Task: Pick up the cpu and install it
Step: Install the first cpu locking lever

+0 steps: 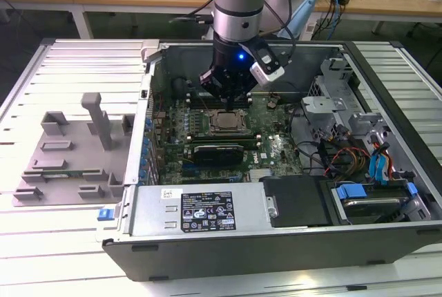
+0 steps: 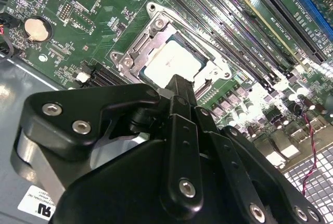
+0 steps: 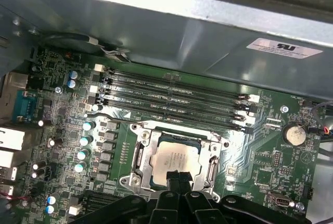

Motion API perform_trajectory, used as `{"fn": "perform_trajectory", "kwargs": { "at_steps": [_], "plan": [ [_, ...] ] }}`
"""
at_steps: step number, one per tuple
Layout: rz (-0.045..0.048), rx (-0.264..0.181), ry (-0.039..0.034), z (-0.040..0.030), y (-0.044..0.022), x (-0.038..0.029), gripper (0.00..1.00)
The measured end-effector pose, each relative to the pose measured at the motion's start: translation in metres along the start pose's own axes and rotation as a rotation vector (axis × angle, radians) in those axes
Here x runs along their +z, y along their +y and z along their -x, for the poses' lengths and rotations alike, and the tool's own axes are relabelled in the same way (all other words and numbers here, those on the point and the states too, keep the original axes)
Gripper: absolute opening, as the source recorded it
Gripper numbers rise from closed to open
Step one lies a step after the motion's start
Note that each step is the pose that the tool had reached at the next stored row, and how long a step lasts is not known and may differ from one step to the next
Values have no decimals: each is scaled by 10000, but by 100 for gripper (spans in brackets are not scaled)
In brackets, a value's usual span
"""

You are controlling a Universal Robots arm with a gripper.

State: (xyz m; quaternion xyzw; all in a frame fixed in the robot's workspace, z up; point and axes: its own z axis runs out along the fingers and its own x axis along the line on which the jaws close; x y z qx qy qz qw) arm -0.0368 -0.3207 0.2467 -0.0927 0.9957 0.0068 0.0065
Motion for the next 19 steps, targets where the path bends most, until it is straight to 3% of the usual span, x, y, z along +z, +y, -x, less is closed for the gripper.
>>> {"fn": "perform_trajectory", "kwargs": {
  "at_steps": [7, 12, 19],
  "plan": [
    [-4, 0, 4, 0, 0, -10, 11],
    [0, 0, 0, 3, 2, -178, 11],
    [1, -1, -1, -56, 13, -180, 11]
  ]
}}
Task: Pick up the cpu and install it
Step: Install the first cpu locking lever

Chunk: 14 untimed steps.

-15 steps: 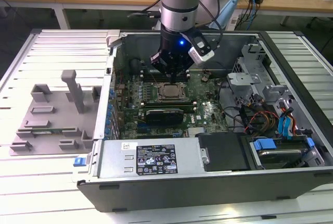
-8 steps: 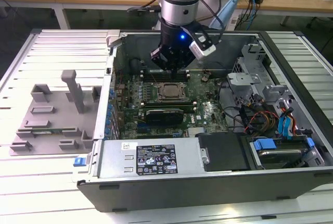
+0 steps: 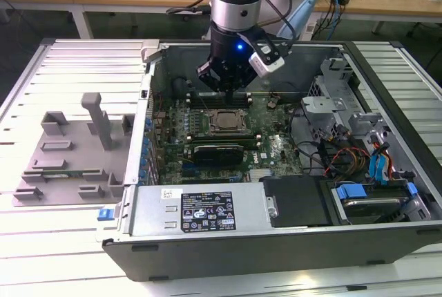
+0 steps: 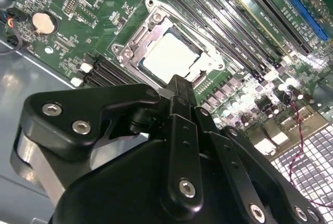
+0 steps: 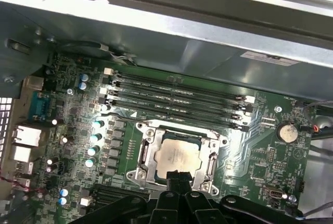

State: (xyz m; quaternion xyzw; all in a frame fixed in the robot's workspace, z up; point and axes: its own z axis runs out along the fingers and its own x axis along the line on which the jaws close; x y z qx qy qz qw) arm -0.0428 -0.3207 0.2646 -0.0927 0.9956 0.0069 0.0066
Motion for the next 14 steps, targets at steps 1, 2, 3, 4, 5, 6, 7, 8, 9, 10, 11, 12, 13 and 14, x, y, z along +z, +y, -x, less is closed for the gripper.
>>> {"fn": "perform_trajectory", "kwargs": {
  "at_steps": [1, 2, 3, 4, 5, 6, 7, 8, 9, 10, 11, 12, 13, 14],
  "plan": [
    [0, 1, 0, -9, 2, 0, 11],
    [0, 1, 0, -23, 4, 0, 11],
    [1, 1, 0, -33, 6, 0, 11],
    [0, 0, 0, -49, 9, -1, 11],
    [0, 0, 0, -77, 14, -1, 11],
    [0, 0, 0, -98, 18, -1, 11],
    [1, 0, 0, -113, 21, -1, 11],
    [0, 1, 0, -125, 23, -1, 11],
    [-1, 1, 1, -148, 28, -2, 11],
    [0, 1, 1, -168, 31, -2, 11],
    [0, 1, 1, -190, 36, -2, 11],
    [0, 0, 0, -219, 41, -3, 11],
    [0, 1, 0, -240, 45, -3, 11],
    [0, 1, 0, -261, 49, -3, 11]
  ]
}}
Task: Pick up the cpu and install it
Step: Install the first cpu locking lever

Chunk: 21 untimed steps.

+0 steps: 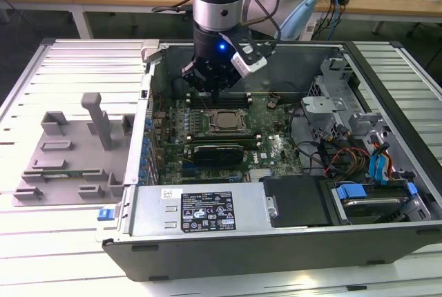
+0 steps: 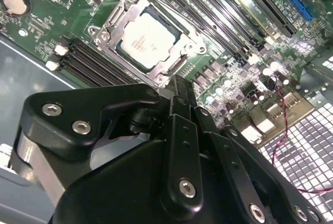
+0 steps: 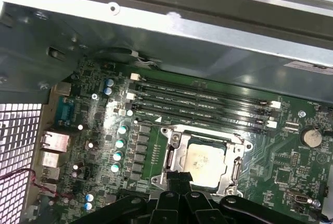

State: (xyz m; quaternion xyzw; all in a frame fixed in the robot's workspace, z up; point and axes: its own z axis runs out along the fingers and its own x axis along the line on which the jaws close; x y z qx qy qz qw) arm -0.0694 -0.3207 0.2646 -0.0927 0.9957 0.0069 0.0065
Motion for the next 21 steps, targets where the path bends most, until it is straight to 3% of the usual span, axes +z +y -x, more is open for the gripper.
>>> {"fn": "perform_trajectory", "kwargs": {
  "at_steps": [11, 14, 18, 21],
  "plan": [
    [-1, -1, 0, -172, 32, -2, 11],
    [0, 0, 0, -267, 50, -3, 11],
    [0, -2, 1, -308, 58, -4, 11],
    [135, 1, -49, -338, 63, -5, 11]
  ]
}}
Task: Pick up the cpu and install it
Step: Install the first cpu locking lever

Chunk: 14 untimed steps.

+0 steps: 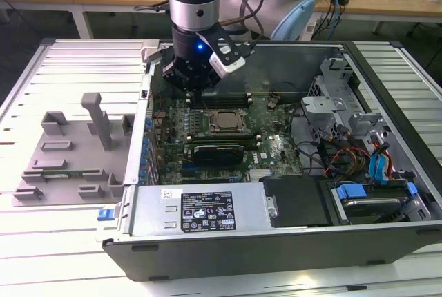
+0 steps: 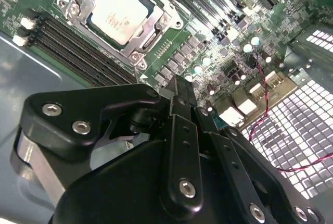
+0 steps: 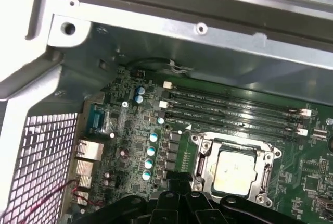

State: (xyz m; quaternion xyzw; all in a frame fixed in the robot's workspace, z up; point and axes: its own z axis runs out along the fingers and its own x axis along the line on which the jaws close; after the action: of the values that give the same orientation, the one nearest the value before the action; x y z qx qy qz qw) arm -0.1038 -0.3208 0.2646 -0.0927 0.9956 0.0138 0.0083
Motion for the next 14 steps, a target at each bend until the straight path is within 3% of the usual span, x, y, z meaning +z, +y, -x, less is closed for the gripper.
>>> {"fn": "perform_trajectory", "kwargs": {
  "at_steps": [4, 8, 9, 11, 13, 14],
  "plan": [
    [242, 3, -105, -80, 15, -1, 11],
    [733, 8, -266, -133, 23, 0, 11],
    [923, 11, -325, -144, 24, 0, 11],
    [1128, 14, -385, -153, 25, 0, 11],
    [1204, 16, -402, -156, 24, 1, 11],
    [1327, 17, -425, -161, 22, 5, 11]
  ]
}}
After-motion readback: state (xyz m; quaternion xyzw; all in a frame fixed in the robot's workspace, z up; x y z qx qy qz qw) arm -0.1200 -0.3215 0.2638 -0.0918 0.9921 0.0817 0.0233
